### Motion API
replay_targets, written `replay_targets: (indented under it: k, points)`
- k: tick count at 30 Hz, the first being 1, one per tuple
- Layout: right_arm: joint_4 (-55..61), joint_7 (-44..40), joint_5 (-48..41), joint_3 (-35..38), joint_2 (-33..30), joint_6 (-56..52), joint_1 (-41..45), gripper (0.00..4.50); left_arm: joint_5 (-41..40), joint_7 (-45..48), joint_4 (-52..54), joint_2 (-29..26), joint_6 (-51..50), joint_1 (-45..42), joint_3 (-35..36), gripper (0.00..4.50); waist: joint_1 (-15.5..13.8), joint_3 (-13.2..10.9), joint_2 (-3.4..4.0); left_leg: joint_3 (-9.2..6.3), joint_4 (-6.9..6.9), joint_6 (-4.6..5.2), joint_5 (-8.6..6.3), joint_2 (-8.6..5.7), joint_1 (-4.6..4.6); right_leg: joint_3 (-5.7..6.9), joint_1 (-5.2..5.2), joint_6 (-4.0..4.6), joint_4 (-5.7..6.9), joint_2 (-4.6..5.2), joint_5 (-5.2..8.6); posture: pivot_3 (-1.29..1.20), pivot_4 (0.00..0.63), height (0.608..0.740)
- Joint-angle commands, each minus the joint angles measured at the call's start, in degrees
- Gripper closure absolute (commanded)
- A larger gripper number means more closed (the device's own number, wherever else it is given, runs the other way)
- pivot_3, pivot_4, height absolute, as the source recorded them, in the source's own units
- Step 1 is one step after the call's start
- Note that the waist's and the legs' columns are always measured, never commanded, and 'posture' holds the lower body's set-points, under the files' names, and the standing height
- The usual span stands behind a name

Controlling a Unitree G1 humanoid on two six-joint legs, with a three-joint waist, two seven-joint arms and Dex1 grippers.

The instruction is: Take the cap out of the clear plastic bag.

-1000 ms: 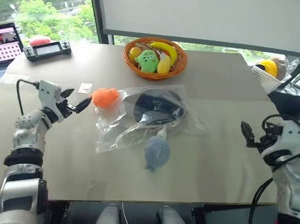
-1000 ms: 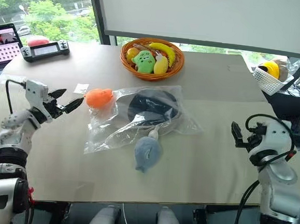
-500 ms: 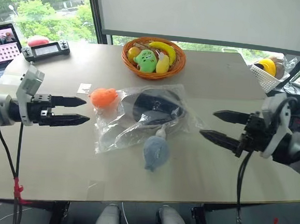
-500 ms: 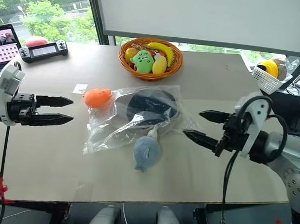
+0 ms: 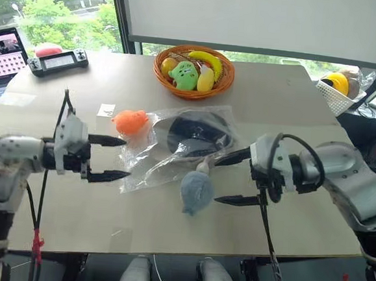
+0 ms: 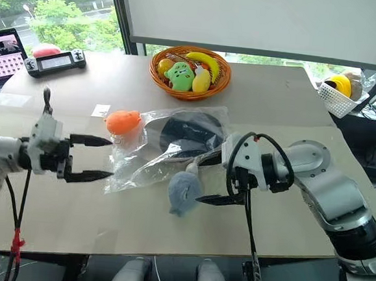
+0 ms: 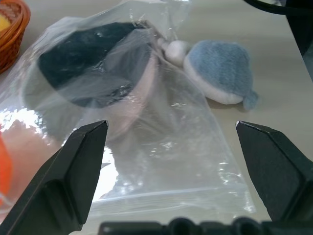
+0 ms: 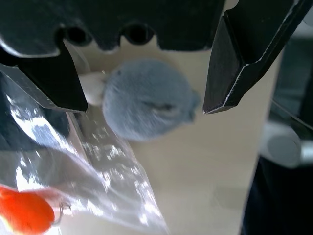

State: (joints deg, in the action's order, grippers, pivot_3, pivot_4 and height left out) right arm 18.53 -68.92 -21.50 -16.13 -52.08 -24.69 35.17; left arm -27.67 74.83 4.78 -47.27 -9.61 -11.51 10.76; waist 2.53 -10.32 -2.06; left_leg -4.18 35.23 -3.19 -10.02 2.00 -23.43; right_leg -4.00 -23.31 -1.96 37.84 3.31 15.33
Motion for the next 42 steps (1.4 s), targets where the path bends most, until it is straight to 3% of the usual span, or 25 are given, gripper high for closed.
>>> replay_targets:
  k: [1, 6, 15, 23, 32, 36, 42]
  points:
    - [-2.9, -0.7, 4.5, -1.2, 2.4, 4.8, 2.0, 0.02, -0.7, -3.3, 6.2, 3.0, 4.9, 5.2, 3.0, 0.0, -0.1, 0.0, 0.0, 0.0, 0.01, 0.0, 0.0, 0.0, 0.0, 0.0, 0.0, 0.0, 0.03, 0.0, 0.0, 0.0, 0.15, 0.735]
    - [-6.4, -0.9, 10.9, -3.5, 4.8, 10.0, 3.7, 0.02, -1.9, -5.3, 10.0, 5.4, 5.4, 10.1, 2.9, 0.0, -0.1, 0.0, 0.0, 0.0, 0.04, 0.0, 0.0, -0.01, 0.08, 0.0, 0.06, 0.0, 0.06, 0.01, 0.0, 0.0, 0.15, 0.735]
    - [-2.9, -2.2, 25.1, -9.6, 5.4, 28.0, 3.7, 0.02, -2.6, -7.1, 11.7, 6.1, 3.3, 9.3, 0.7, 0.0, -0.1, 0.0, 0.01, -0.02, 0.07, 0.0, 0.0, -0.01, 0.13, 0.01, 0.1, -0.23, 0.1, 0.0, 0.13, 0.0, 0.15, 0.735]
    - [-7.8, 1.3, 34.8, -13.3, 10.7, 38.2, 5.6, 0.02, -2.3, -8.0, 12.0, 6.3, 2.4, 8.5, -2.0, 0.0, 0.0, 0.0, 0.01, -0.02, 0.08, 0.0, 0.0, 0.0, 0.2, 0.01, 0.13, -0.22, 0.15, -0.03, 0.13, 0.0, 0.15, 0.735]
    - [-12.2, 1.8, 37.6, -13.9, 13.1, 40.9, 4.6, 0.02, -1.8, -9.1, 11.4, 6.2, 2.0, 7.3, -3.1, 0.0, 0.1, 0.0, 0.01, -0.03, 0.08, 0.0, 0.0, 0.0, 0.26, 0.01, 0.19, 0.0, 0.16, -0.03, 0.0, 0.0, 0.15, 0.735]
    - [-12.3, 1.5, 37.3, -13.9, 13.2, 40.8, 4.0, 1.01, -1.7, -9.3, 11.4, 6.3, 2.0, 7.3, -3.4, 0.0, 0.1, 0.0, 0.0, -0.03, 0.08, 0.0, 0.0, 0.0, 0.27, 0.01, 0.2, 0.0, 0.17, -0.03, 0.0, 0.0, 0.15, 0.735]
    - [-11.5, 1.5, 37.3, -13.8, 13.6, 40.0, 3.2, 3.07, -1.4, -9.6, 11.3, 6.4, 2.2, 7.1, -3.8, 0.0, 0.1, 0.0, 0.0, -0.03, 0.08, 0.0, 0.0, 0.0, 0.28, 0.01, 0.2, 0.01, 0.17, -0.03, 0.0, 0.0, 0.15, 0.735]
